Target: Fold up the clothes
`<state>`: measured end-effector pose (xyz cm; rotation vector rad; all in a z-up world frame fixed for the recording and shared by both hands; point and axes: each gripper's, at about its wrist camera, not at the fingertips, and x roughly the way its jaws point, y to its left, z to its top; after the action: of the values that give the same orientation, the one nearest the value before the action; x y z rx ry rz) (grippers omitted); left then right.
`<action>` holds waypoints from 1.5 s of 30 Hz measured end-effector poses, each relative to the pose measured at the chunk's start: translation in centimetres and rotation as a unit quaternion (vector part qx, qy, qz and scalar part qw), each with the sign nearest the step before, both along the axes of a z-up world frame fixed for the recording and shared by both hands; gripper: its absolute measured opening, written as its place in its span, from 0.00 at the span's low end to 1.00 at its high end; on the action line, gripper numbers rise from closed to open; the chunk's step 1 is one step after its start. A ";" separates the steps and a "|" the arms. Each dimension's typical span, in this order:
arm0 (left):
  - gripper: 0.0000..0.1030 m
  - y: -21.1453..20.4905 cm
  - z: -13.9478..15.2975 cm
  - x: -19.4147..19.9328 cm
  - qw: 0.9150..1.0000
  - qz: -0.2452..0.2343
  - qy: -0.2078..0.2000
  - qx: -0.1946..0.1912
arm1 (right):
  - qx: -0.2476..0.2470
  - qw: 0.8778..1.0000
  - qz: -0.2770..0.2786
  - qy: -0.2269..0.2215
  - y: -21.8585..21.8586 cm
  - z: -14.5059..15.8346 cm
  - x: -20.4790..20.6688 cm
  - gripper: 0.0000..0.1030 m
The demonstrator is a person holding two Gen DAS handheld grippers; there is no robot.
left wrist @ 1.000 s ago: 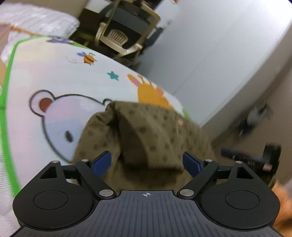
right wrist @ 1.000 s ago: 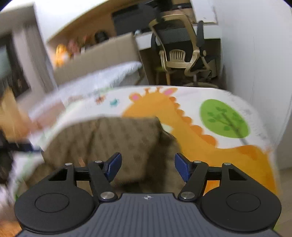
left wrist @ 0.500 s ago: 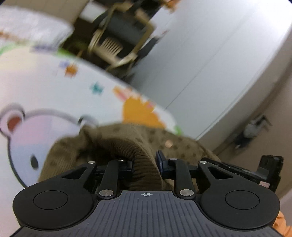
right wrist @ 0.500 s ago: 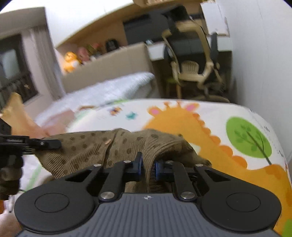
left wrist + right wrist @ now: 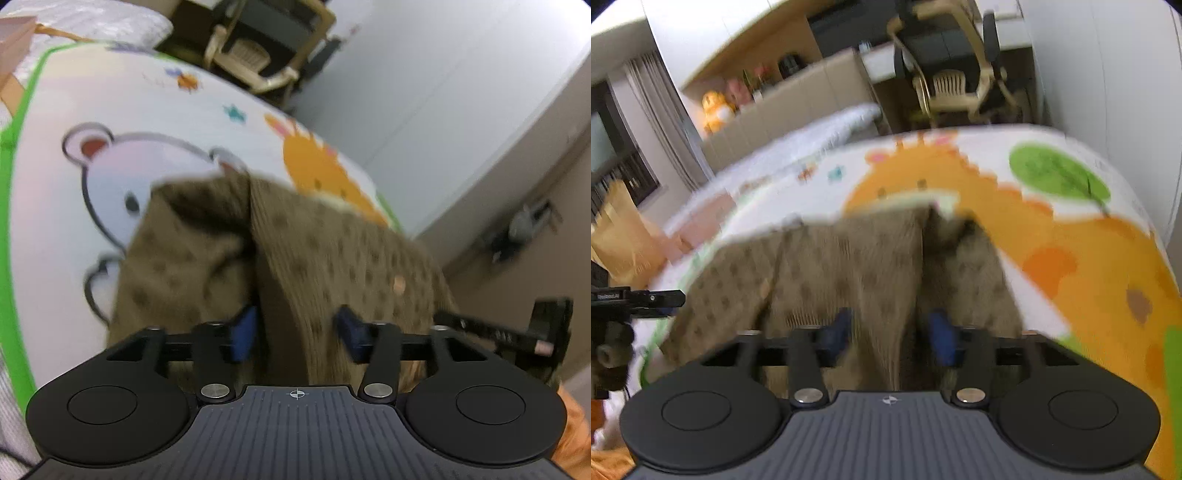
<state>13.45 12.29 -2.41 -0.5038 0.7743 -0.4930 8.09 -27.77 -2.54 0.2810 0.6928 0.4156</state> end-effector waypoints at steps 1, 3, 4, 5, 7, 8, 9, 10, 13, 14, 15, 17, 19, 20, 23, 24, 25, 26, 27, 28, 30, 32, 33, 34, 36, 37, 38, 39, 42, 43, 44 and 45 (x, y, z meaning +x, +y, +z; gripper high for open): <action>0.74 0.4 0.5 0.5 1.000 0.004 -0.008 -0.011 | 0.012 1.000 0.001 -0.008 -0.2 0.6 0.5 0.71; 0.79 0.7 0.9 2.1 1.000 0.010 -0.014 -0.025 | 0.037 0.999 0.001 -0.005 -0.6 1.3 2.4 0.72; 0.79 0.8 1.0 3.0 0.999 0.012 -0.016 -0.032 | 0.049 0.999 0.000 0.005 -0.6 1.2 3.6 0.72; 0.81 0.7 0.8 4.0 0.999 0.011 -0.008 -0.039 | 0.060 0.998 -0.002 0.019 -0.6 0.8 4.9 0.72; 0.83 0.1 -0.1 5.9 0.998 0.004 0.020 -0.053 | 0.072 0.996 -0.004 0.055 -0.3 -0.5 7.4 0.72; 0.83 -0.2 -0.7 6.7 0.998 -0.002 0.034 -0.058 | 0.073 0.994 -0.001 0.075 0.1 -1.3 8.7 0.72; 0.83 -0.6 -1.3 7.5 0.997 -0.009 0.049 -0.063 | 0.073 0.993 0.006 0.089 0.6 -2.0 9.7 0.72; 0.83 -0.8 -1.4 8.3 0.997 -0.008 0.052 -0.063 | 0.071 0.992 0.015 0.099 1.3 -2.5 10.6 0.72; 0.80 -0.9 -0.8 10.8 0.998 0.008 0.040 -0.054 | 0.069 0.993 0.025 0.087 3.2 -2.4 13.3 0.73; 0.80 -1.0 -0.5 11.7 0.998 0.013 0.036 -0.051 | 0.073 0.994 0.025 0.072 3.7 -2.0 14.2 0.73; 0.80 -1.0 -0.3 12.5 0.998 0.018 0.032 -0.048 | 0.063 0.996 0.023 0.057 4.1 -1.6 14.5 0.73; 0.80 -1.1 0.5 13.8 0.999 0.028 0.016 -0.030 | 0.019 0.999 0.015 0.027 4.8 -1.0 14.2 0.73; 0.80 -1.2 1.9 14.2 0.999 0.037 -0.013 0.020 | -0.024 1.000 0.007 -0.004 5.4 -0.4 13.9 0.73; 0.80 -1.3 2.6 14.0 0.998 0.042 -0.025 0.049 | -0.046 0.999 0.003 -0.019 5.8 0.0 13.7 0.73; 0.82 -1.3 4.1 11.8 0.987 0.049 -0.078 0.128 | -0.111 0.992 -0.008 -0.065 6.7 0.9 13.3 0.73; 0.83 -1.4 4.5 11.0 0.983 0.050 -0.097 0.145 | -0.132 0.988 -0.012 -0.081 7.0 1.2 13.1 0.73; 0.83 -1.6 5.0 10.3 0.979 0.051 -0.115 0.159 | -0.153 0.983 -0.016 -0.096 7.4 1.5 13.0 0.73; 0.84 -2.0 5.4 10.0 0.979 0.042 -0.127 0.156 | -0.168 0.980 -0.013 -0.101 8.0 1.5 13.0 0.73; 0.85 -2.6 5.6 10.0 0.980 0.027 -0.135 0.143 | -0.178 0.979 -0.006 -0.100 8.8 1.2 13.2 0.73; 0.86 -3.2 5.8 10.0 0.981 0.013 -0.143 0.131 | -0.188 0.977 0.001 -0.098 9.6 0.9 13.4 0.75; 0.90 -4.5 6.0 10.3 0.982 -0.017 -0.151 0.109 | -0.208 0.973 0.015 -0.096 11.2 0.4 13.7 0.80; 0.90 -6.1 4.1 11.6 0.985 -0.036 -0.123 0.113 | -0.227 0.969 0.029 -0.093 12.8 -0.2 14.0 0.80; 0.90 -6.6 2.8 12.3 0.986 -0.034 -0.103 0.129 | -0.247 0.964 0.033 -0.092 13.2 -1.0 14.2 0.83; 0.89 -7.2 1.4 12.9 0.986 -0.031 -0.082 0.145 | -0.262 0.960 0.031 -0.090 13.0 -1.9 14.3 0.84; 0.83 -7.2 -1.1 13.3 0.983 -0.023 -0.055 0.176 | -0.255 0.964 0.013 -0.080 11.5 -2.5 14.2 0.86; 0.83 -6.9 -1.4 12.8 0.982 -0.027 -0.061 0.178 | -0.252 0.965 0.001 -0.076 10.5 -2.5 14.0 0.86; 0.83 -6.7 -1.5 12.3 0.981 -0.034 -0.073 0.179 | -0.253 0.965 -0.012 -0.074 9.5 -2.4 13.8 0.87; 0.83 -6.6 -1.5 11.9 0.980 -0.036 -0.078 0.181 | -0.258 0.963 -0.024 -0.074 8.8 -2.3 13.6 0.87; 0.83 -6.3 -1.3 12.0 0.980 -0.036 -0.072 0.180 | -0.285 0.954 -0.052 -0.076 7.4 -2.3 12.6 0.87; 0.83 -6.3 -1.4 11.9 0.981 -0.035 -0.071 0.180 | -0.283 0.954 -0.055 -0.078 7.1 -2.1 12.0 0.87; 0.84 -6.2 -1.5 11.8 0.980 -0.034 -0.071 0.180 | -0.280 0.955 -0.057 -0.079 6.9 -1.8 11.4 0.87; 0.86 -6.3 -1.6 11.8 0.980 -0.034 -0.071 0.182 | -0.273 0.957 -0.055 -0.085 6.8 -1.4 10.7 0.87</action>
<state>25.23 6.02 -4.05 -0.1015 0.7248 -0.4325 18.84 -20.94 -3.95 -0.2367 0.5936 0.1270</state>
